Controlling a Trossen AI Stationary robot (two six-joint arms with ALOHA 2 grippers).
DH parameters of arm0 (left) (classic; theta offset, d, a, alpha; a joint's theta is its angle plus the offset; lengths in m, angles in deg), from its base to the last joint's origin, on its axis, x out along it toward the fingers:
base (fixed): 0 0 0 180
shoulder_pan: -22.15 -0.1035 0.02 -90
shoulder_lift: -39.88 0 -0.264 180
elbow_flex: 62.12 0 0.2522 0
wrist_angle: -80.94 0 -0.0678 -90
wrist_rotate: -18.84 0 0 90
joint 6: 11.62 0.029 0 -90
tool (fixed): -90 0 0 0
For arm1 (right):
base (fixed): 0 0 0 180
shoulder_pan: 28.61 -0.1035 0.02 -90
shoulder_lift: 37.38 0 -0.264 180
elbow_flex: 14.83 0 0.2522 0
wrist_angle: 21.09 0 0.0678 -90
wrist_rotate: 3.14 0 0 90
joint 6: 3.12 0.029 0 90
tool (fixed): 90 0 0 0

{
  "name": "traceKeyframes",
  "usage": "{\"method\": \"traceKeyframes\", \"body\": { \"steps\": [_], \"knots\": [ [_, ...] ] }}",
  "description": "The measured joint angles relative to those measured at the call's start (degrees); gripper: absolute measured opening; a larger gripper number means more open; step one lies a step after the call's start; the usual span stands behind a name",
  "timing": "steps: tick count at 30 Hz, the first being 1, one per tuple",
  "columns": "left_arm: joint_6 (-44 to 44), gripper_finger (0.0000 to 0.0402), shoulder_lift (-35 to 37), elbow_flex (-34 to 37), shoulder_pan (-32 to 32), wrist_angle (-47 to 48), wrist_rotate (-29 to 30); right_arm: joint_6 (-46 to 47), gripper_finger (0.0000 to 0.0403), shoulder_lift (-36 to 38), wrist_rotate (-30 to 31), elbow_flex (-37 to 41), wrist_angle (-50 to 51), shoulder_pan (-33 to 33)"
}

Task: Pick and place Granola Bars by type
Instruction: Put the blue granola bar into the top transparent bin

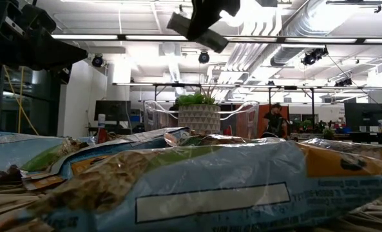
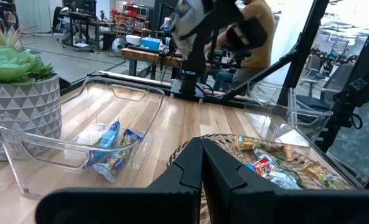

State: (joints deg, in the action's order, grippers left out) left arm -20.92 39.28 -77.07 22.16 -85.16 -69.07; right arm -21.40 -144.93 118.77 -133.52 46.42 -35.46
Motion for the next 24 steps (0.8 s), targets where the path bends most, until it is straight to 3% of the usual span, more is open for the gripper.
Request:
{"method": "traceKeyframes", "body": {
  "steps": [9,24],
  "knots": [
    [0.00,0.0001,-0.02,0.00,0.00,0.00,0.00,-1.77,0.0046,-0.02,-2.17,10.37,-7.62,7.75],
    [-0.01,0.0001,0.00,-0.01,0.01,0.00,0.02,-8.22,0.0046,-0.04,-18.85,25.43,-25.35,16.37]
  ]
}}
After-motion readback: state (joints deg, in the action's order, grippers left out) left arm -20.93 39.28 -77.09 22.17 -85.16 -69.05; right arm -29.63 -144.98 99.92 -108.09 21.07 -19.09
